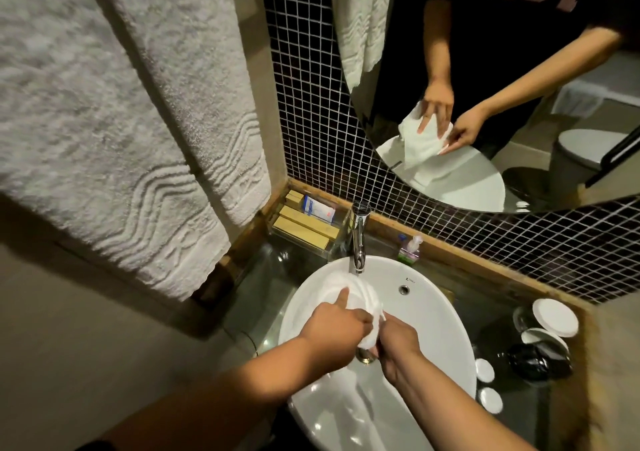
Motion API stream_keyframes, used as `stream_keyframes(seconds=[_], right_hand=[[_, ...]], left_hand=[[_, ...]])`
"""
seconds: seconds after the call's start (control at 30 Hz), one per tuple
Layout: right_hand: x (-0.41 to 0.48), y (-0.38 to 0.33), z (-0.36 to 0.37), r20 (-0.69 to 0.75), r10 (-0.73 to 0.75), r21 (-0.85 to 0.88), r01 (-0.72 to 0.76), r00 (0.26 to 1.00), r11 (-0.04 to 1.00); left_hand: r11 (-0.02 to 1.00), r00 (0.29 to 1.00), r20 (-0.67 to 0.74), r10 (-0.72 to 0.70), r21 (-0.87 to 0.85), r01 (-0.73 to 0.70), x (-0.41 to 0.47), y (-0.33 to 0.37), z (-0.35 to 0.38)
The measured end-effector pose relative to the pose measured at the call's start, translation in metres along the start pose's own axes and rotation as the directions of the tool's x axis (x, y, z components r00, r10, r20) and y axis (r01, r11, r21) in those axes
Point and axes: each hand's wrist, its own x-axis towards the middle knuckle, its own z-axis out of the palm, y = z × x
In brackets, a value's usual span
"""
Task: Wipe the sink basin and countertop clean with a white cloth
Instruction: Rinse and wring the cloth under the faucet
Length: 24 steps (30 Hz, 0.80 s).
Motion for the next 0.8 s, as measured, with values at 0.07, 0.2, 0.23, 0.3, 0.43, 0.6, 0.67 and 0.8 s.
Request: stream_keyframes(seconds=[0.07, 0.2, 0.23, 0.3, 0.43, 0.6, 0.67, 0.8], right_hand=[[-0.001, 0.002, -0.001, 0.029, 0.01, -0.015, -0.009, 1.0, 1.0], [-0.002, 0.002, -0.002, 0.118, 0.043, -0.093, -0.032, 0.992, 0.995], [-0.003, 0.002, -0.003, 0.13, 0.045, -0.114, -0.03, 0.991, 0.993], [-0.002, 0.001, -0.006, 0.137, 0.039, -0.143, -0.019, 0.99, 0.99], [0.004, -0.005, -0.009, 0.111, 0.031, -0.216, -0.006, 0.993, 0.976], [0.001, -0.011, -0.003, 0.076, -0.01, -0.227, 0.028, 0.997, 0.973], [0.0, -0.012, 0.001, 0.095, -0.034, -0.166, 0.049, 0.995, 0.985], [-0.001, -0.016, 0.008, 0.166, -0.047, -0.14, 0.071, 0.985, 0.988]], left_hand=[[0.998, 0.999, 0.019, 0.033, 0.059, -0.034, 0.003, -0.006, 0.004], [0.992, 0.996, 0.078, 0.035, 0.121, -0.044, 0.008, -0.016, 0.013], [0.991, 0.995, 0.089, 0.038, 0.122, -0.049, 0.009, -0.018, 0.016], [0.991, 0.994, 0.104, 0.035, 0.125, -0.048, 0.007, -0.021, 0.02], [0.993, 0.994, 0.108, -0.023, 0.121, 0.01, 0.003, -0.025, 0.024], [0.993, 0.994, 0.106, 0.016, 0.114, -0.028, -0.007, -0.033, 0.012], [0.994, 0.993, 0.111, 0.045, 0.097, -0.056, -0.013, -0.027, 0.003], [0.998, 0.993, 0.118, -0.019, 0.057, 0.012, -0.017, -0.016, -0.001]])
